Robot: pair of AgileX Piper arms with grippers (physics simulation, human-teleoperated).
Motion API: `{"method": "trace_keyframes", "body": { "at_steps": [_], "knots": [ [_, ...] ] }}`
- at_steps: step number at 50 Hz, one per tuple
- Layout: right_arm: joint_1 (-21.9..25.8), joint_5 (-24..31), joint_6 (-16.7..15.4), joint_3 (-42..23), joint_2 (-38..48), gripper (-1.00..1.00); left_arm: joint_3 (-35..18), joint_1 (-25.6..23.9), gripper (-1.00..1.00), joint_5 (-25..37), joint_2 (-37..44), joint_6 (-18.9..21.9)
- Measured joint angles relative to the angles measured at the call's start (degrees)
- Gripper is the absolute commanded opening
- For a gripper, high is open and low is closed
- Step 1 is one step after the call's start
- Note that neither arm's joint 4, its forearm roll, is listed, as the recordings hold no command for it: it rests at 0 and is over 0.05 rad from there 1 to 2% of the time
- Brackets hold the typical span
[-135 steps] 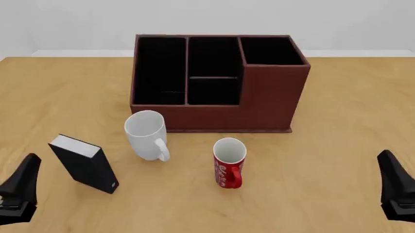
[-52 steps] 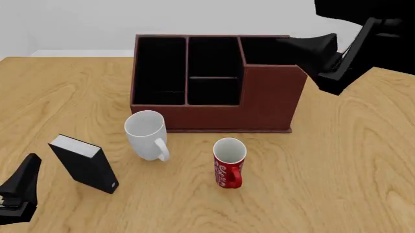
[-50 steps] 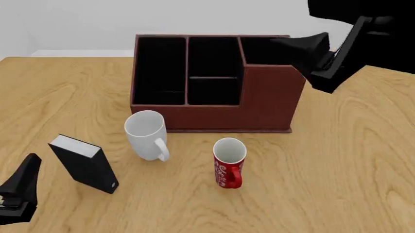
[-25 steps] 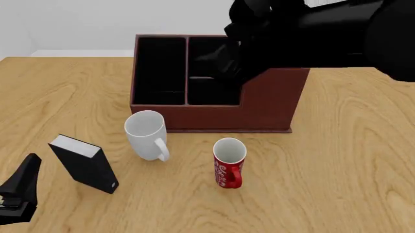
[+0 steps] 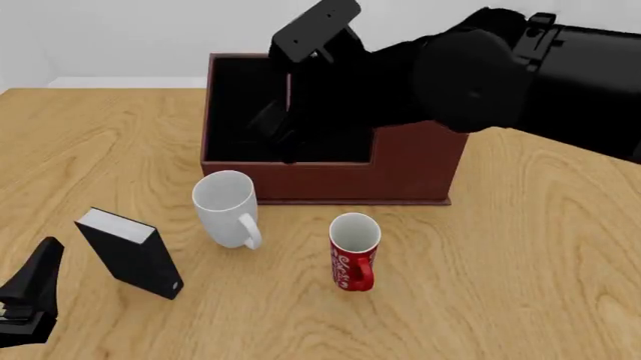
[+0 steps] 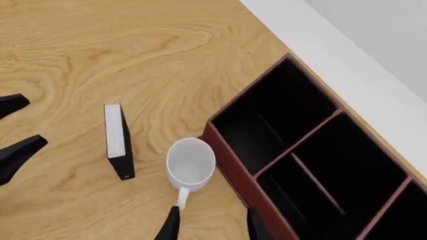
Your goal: Pick up the white mug and place it to the right of the caddy.
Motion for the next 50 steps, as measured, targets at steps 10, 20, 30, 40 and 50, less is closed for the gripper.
{"method": "trace_keyframes", "body": {
  "at_steps": [10, 20, 30, 40, 50],
  "knots": [
    [1.12, -1.38, 3.04, -0.78, 4.88, 1.00, 0.00, 0.00, 1.00, 0.00, 0.00, 0.00],
    [1.77, -2.98, 5.42, -0.22, 8.40, 1.00, 0.00, 0.00, 1.00, 0.00, 0.00, 0.00],
    [2.76, -5.07, 7.74, 1.06, 11.77, 1.00, 0.00, 0.00, 1.00, 0.00, 0.00, 0.00],
    [3.24, -6.99, 9.35, 2.12, 14.54, 1.00, 0.00, 0.00, 1.00, 0.00, 0.00, 0.00],
    [3.02, -8.48, 10.65, 2.68, 16.71, 1.00, 0.00, 0.00, 1.00, 0.00, 0.00, 0.00]
  ]
}}
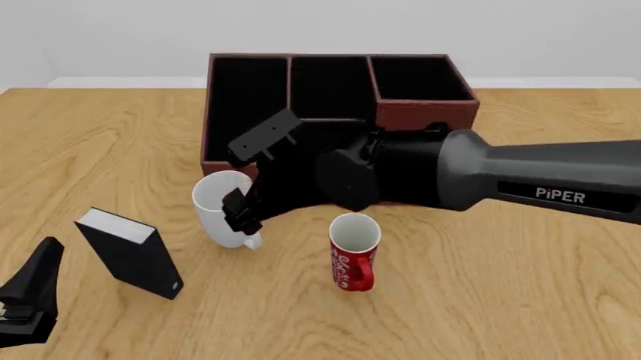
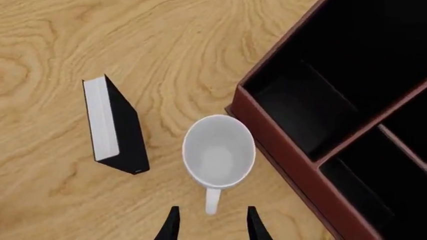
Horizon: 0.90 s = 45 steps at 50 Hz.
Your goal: Pick up the white mug and place it to the right of the caddy.
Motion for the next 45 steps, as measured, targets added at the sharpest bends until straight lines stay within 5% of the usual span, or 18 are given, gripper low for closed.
{"method": "trace_keyframes", "body": {
  "at_steps": [45],
  "knots": [
    [0.70, -3.60, 6.28, -0.91, 10.67, 1.00, 0.00, 0.00, 1.00, 0.00, 0.00, 0.00]
  ]
}}
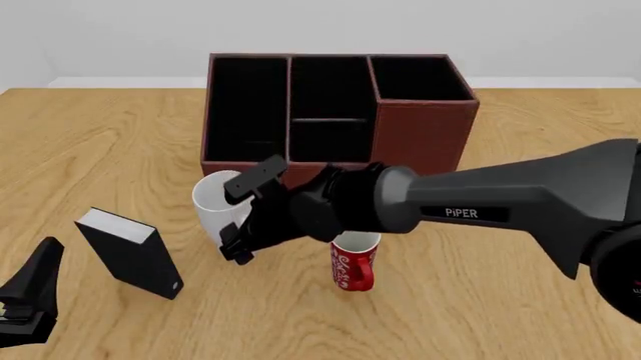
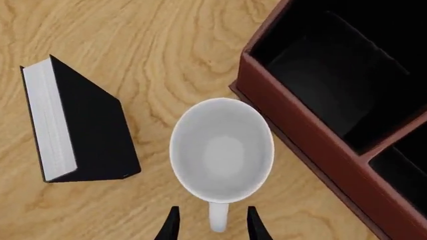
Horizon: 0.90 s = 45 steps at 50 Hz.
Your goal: Pick up the white mug and place it to the right of the caddy.
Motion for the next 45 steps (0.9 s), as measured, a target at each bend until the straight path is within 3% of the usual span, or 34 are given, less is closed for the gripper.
{"method": "trace_keyframes", "body": {
  "at_steps": [7, 8, 27, 45],
  "knots": [
    [-0.02, -0.23, 0.38, -0.04, 0.79, 1.00, 0.00, 0.00, 1.00, 0.00, 0.00, 0.00],
    [-0.05, -0.28, 0.40, 0.01, 0.82, -1.00, 0.00, 0.00, 1.00, 0.00, 0.00, 0.00],
    [-0.40, -0.25, -1.10, 0.18, 0.62, -1.00, 0.00, 0.00, 1.00, 0.00, 0.00, 0.00],
    [-1.04, -0.12, -4.41, 2.38, -2.83, -1.00, 0.00, 0.00, 1.00, 0.00, 0.00, 0.00]
  ]
}}
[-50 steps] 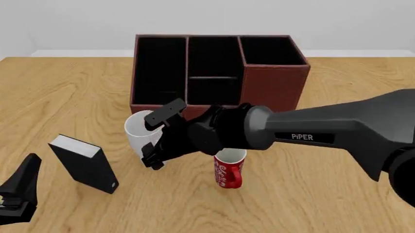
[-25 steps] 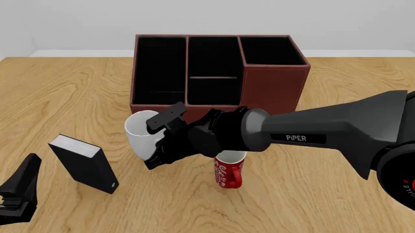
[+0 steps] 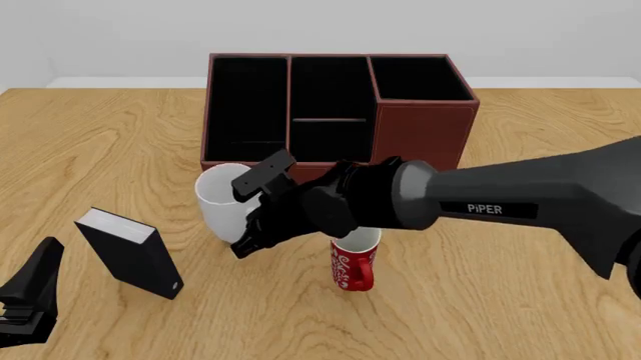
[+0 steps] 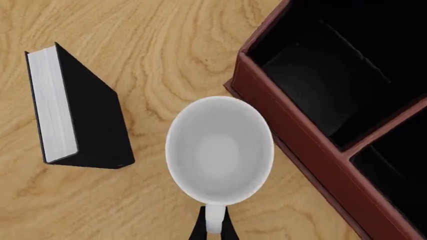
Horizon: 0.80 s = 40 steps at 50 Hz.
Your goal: Pick up the white mug and place it to the right of the caddy.
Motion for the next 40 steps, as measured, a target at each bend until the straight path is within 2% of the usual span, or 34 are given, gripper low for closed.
{"method": "trace_keyframes", "body": {
  "at_steps": [40],
  "knots": [
    [-2.05, 2.45, -7.08, 7.12, -19.39, -1.00, 0.00, 0.00, 1.00, 0.00, 0.00, 0.00]
  ]
}}
